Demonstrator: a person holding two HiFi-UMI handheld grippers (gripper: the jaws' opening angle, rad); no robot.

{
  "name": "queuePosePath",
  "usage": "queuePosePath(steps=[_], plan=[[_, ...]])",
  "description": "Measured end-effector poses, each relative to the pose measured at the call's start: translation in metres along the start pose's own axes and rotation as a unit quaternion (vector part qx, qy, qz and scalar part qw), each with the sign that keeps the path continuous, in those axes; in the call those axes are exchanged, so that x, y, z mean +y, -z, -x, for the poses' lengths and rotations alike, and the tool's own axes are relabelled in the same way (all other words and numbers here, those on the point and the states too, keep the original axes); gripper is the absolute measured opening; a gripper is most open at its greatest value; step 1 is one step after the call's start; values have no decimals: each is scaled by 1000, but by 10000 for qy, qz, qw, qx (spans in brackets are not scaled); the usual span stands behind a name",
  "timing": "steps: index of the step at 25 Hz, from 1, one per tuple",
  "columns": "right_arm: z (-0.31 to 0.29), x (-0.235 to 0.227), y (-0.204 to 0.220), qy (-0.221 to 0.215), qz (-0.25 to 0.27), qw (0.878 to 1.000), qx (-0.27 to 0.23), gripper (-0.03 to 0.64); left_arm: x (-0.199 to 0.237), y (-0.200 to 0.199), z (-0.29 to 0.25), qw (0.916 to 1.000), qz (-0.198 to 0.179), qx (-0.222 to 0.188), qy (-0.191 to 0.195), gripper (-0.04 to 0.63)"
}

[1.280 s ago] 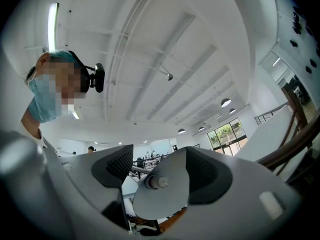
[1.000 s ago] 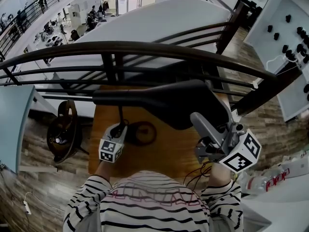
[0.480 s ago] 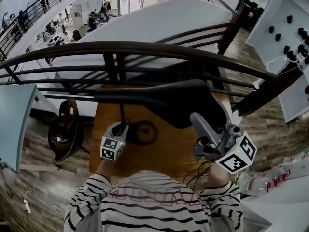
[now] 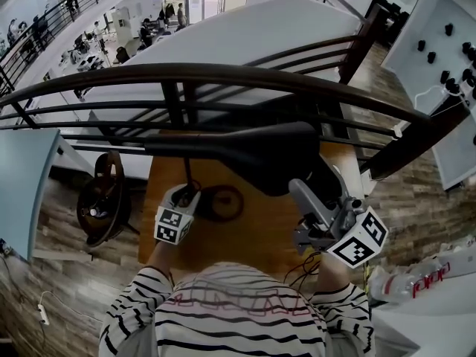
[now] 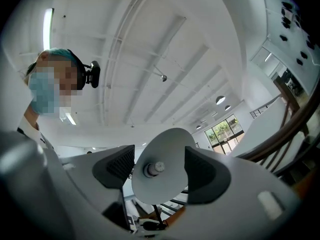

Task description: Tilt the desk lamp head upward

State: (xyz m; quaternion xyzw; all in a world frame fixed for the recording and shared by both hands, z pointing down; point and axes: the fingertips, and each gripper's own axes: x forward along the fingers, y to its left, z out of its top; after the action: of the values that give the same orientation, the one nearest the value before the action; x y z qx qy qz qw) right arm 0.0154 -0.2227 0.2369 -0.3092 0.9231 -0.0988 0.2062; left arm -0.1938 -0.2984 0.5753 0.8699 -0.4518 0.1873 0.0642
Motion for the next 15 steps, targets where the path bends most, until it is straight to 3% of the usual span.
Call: queuePosePath(steps=[15], plan=[[23,-18,16,-54,-487,9988,-79,301,-7,-12,18,9990,67,-219,-374,225]])
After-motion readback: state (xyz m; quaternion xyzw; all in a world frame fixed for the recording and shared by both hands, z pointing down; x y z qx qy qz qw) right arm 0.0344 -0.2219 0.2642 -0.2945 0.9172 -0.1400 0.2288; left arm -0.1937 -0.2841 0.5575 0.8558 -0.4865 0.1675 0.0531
